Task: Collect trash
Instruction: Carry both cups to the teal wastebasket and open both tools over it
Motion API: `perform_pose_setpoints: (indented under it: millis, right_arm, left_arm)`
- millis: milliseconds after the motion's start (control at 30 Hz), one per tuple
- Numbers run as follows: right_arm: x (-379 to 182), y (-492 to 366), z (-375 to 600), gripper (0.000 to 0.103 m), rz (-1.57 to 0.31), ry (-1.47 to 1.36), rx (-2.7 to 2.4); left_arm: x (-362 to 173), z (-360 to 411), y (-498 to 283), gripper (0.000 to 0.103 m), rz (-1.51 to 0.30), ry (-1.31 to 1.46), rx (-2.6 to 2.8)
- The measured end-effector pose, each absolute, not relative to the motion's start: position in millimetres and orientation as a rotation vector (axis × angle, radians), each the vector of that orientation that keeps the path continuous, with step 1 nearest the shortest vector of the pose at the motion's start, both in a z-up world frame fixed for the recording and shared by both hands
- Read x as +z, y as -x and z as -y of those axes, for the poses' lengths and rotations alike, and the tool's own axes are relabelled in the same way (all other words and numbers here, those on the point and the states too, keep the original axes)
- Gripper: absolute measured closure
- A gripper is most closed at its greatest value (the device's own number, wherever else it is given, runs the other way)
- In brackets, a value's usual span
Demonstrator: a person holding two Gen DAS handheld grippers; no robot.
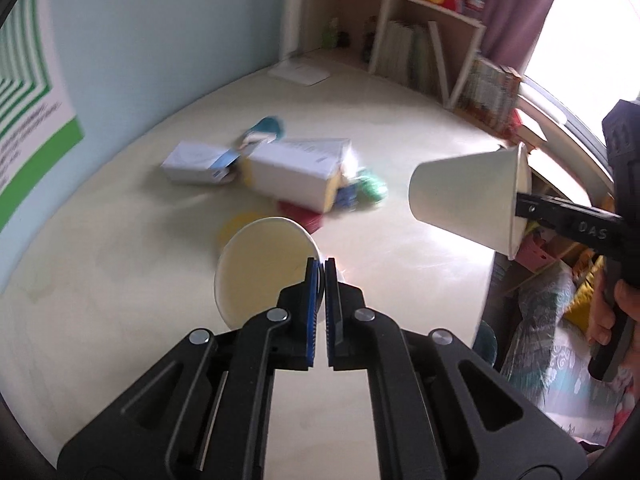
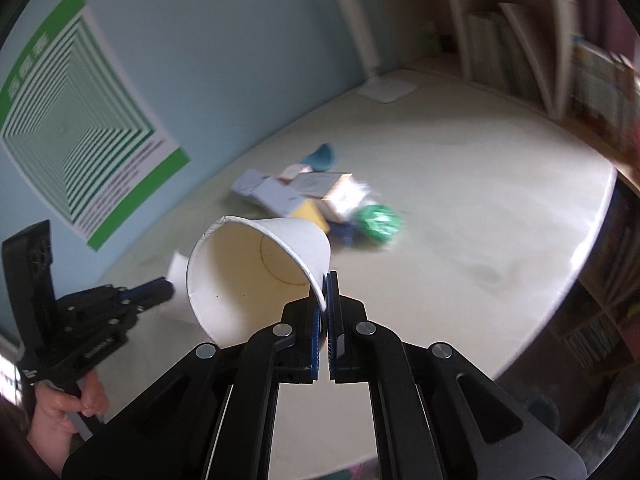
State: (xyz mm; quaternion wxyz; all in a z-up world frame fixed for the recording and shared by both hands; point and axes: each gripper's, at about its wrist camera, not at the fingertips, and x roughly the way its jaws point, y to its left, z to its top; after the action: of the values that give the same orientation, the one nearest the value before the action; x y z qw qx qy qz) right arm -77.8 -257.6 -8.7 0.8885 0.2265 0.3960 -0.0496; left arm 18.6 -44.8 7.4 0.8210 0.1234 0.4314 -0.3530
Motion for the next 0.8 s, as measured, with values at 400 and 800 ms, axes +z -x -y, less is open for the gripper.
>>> perform_pose_setpoints:
  millis: [400,800]
  right_arm:
    - [-28.7,223.5,355.7,0.099,-0.777,-0.632,-0.482]
    - [-91.2,384.8,412.1,0.099,-0.794,-0.865,-0.817]
  left_arm:
    - [18.5,186.2,60.6,0.101,-0.854,-0.479,-1.133]
    - [-27.2,319.7,180.6,0.101,-0.89,-0.699,-1.513]
